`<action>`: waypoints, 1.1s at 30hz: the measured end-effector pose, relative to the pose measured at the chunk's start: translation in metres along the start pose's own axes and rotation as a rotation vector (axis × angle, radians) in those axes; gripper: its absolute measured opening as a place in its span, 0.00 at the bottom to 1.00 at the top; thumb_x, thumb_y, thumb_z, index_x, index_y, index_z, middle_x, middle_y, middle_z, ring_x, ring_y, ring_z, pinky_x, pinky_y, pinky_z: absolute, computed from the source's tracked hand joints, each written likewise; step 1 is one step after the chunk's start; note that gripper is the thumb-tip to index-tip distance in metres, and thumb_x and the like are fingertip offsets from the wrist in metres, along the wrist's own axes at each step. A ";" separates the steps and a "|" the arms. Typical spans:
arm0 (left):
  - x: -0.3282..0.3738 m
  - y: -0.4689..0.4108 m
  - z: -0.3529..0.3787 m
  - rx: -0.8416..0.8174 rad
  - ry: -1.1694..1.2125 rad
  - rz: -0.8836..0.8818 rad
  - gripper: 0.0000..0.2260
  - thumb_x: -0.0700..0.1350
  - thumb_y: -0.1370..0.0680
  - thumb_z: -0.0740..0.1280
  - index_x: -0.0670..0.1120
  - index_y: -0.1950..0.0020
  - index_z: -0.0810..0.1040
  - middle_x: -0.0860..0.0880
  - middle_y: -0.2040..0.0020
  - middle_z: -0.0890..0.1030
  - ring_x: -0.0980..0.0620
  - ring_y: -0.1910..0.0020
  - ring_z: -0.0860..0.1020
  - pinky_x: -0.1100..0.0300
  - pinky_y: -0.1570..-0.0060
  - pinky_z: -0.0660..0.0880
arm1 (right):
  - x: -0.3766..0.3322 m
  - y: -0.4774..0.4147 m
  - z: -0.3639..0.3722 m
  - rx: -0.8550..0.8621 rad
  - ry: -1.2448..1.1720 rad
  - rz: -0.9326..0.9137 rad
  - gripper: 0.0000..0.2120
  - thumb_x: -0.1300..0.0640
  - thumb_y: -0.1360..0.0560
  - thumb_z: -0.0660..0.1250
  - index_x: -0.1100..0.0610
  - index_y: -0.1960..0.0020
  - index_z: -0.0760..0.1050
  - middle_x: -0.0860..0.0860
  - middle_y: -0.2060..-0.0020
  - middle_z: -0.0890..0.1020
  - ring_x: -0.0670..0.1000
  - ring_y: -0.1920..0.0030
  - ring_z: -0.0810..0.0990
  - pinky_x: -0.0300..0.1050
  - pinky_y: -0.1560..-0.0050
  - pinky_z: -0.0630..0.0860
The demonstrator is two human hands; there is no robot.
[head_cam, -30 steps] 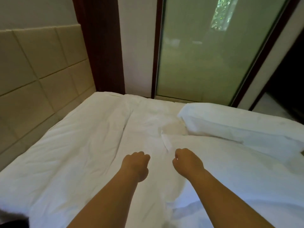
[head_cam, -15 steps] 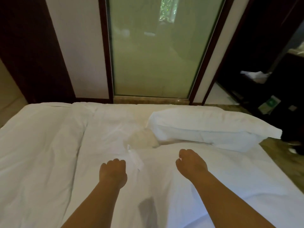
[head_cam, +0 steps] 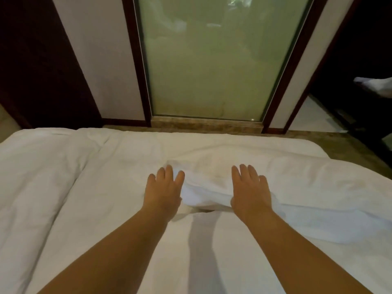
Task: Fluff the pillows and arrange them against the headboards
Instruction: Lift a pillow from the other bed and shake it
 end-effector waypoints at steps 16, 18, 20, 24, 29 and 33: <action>0.091 -0.042 0.076 0.055 -0.210 0.309 0.06 0.39 0.38 0.65 0.47 0.74 0.77 0.49 0.77 0.73 0.49 0.79 0.73 0.61 0.73 0.69 | 0.013 -0.016 0.091 0.094 -0.081 -0.167 0.19 0.66 0.56 0.79 0.57 0.70 0.75 0.53 0.76 0.75 0.56 0.75 0.76 0.47 0.68 0.76; 0.098 -0.017 0.089 0.019 -0.135 0.365 0.10 0.43 0.50 0.77 0.47 0.76 0.77 0.51 0.79 0.73 0.50 0.80 0.73 0.65 0.75 0.68 | 0.002 0.002 0.104 -0.028 -0.105 -0.211 0.19 0.62 0.56 0.80 0.55 0.72 0.74 0.51 0.79 0.74 0.55 0.78 0.75 0.45 0.71 0.73; 0.090 0.000 0.083 -0.010 -0.134 0.410 0.16 0.46 0.58 0.81 0.48 0.76 0.78 0.51 0.79 0.73 0.52 0.81 0.73 0.67 0.76 0.68 | -0.010 0.021 0.102 -0.108 -0.104 -0.247 0.19 0.60 0.57 0.81 0.55 0.74 0.73 0.52 0.82 0.73 0.55 0.81 0.74 0.47 0.73 0.74; 0.058 0.003 0.023 0.035 -0.113 0.431 0.16 0.47 0.59 0.80 0.49 0.78 0.78 0.53 0.80 0.73 0.54 0.81 0.74 0.69 0.77 0.69 | -0.012 0.036 0.051 -0.160 0.024 -0.167 0.09 0.56 0.27 0.66 0.54 0.47 0.74 0.53 0.54 0.82 0.56 0.51 0.81 0.49 0.46 0.71; 0.042 0.046 -0.079 -0.043 -0.220 0.470 0.10 0.39 0.27 0.69 0.44 0.46 0.81 0.45 0.49 0.82 0.44 0.48 0.80 0.55 0.50 0.73 | -0.002 0.069 -0.027 -0.148 0.075 0.001 0.09 0.59 0.25 0.63 0.55 0.45 0.72 0.52 0.51 0.82 0.54 0.50 0.81 0.46 0.47 0.71; -0.015 0.094 -0.127 0.073 -0.300 0.405 0.15 0.39 0.24 0.68 0.45 0.38 0.76 0.44 0.41 0.78 0.43 0.42 0.76 0.51 0.42 0.73 | -0.037 0.113 -0.101 -0.024 0.069 0.030 0.07 0.60 0.24 0.61 0.55 0.47 0.74 0.53 0.52 0.83 0.54 0.53 0.83 0.45 0.52 0.73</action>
Point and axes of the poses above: each hand's wrist, its own y-axis away from the middle knuckle, its own z-axis out of the palm, x = y × z, the point moved 7 cm from there along -y, towards the middle knuckle
